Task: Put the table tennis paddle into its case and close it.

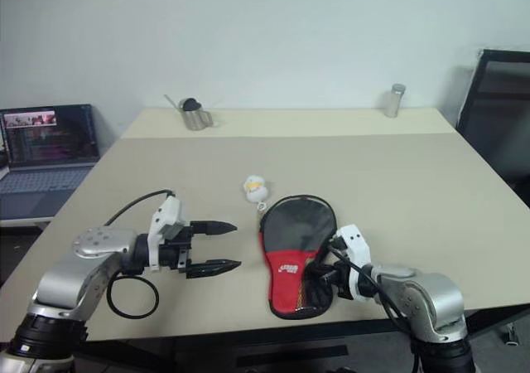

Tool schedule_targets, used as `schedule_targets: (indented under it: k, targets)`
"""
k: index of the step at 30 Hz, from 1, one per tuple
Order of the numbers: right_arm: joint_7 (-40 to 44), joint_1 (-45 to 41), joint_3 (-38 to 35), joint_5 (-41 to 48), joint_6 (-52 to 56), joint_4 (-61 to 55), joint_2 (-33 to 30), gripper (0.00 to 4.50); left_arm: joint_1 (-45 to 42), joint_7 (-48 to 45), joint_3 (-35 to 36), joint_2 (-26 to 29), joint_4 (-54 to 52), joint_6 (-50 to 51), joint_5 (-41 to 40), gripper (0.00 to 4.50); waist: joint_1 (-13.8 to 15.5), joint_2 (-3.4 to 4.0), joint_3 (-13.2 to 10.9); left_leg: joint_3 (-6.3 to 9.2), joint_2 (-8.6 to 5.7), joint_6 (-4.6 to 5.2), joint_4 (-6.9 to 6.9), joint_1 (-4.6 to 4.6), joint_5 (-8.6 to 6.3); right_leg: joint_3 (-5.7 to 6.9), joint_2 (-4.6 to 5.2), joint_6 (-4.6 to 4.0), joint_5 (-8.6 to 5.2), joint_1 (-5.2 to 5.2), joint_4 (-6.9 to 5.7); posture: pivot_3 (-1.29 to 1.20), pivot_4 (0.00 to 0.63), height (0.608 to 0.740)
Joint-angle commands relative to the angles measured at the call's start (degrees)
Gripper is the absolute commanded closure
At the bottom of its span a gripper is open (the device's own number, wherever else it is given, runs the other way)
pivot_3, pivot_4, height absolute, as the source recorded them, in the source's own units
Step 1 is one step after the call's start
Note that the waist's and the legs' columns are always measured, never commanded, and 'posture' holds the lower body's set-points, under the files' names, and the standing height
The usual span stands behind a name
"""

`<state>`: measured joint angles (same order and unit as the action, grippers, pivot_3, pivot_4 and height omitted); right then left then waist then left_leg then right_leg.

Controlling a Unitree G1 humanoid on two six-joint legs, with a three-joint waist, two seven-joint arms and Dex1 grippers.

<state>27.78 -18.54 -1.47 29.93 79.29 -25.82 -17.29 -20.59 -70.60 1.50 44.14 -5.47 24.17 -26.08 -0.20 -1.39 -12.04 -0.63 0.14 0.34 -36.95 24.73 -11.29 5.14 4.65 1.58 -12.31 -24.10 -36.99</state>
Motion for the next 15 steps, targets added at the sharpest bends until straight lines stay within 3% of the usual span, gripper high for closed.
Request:
schedule_targets:
  k: [1, 12, 15]
  targets:
    - [0.01, 0.91, 0.22, 2.39, 0.93, -2.48, -0.04, 4.47, -0.80, -0.10, 0.25, 0.21, -0.73, -0.92, -0.25, 0.00, 0.02, 0.00, 0.00, 0.00, 0.00, 0.00, 0.00, 0.00, 0.00, 0.00, 0.00, 0.00, 0.00, 0.00, 0.00, 0.00, 0.150, 0.740]
    - [-1.20, 0.97, 0.28, 3.54, 0.72, -2.43, -0.70, 4.47, -0.28, -0.09, 0.21, 0.29, -0.84, -1.22, -0.10, 0.00, 0.13, 0.00, 0.00, 0.01, 0.00, 0.00, 0.01, 0.02, 0.00, 0.01, 0.00, -0.01, -0.01, 0.00, 0.03, 0.00, 0.150, 0.740]
    - [-1.78, 0.95, -0.70, 3.95, 1.12, -2.84, -0.84, 3.73, -0.16, -0.04, 0.16, 0.29, -0.81, -1.55, 0.02, 0.00, 0.13, 0.00, 0.00, 0.01, 0.00, 0.00, 0.01, 0.02, 0.00, 0.01, 0.00, -0.01, -0.01, 0.00, 0.03, 0.00, 0.150, 0.740]
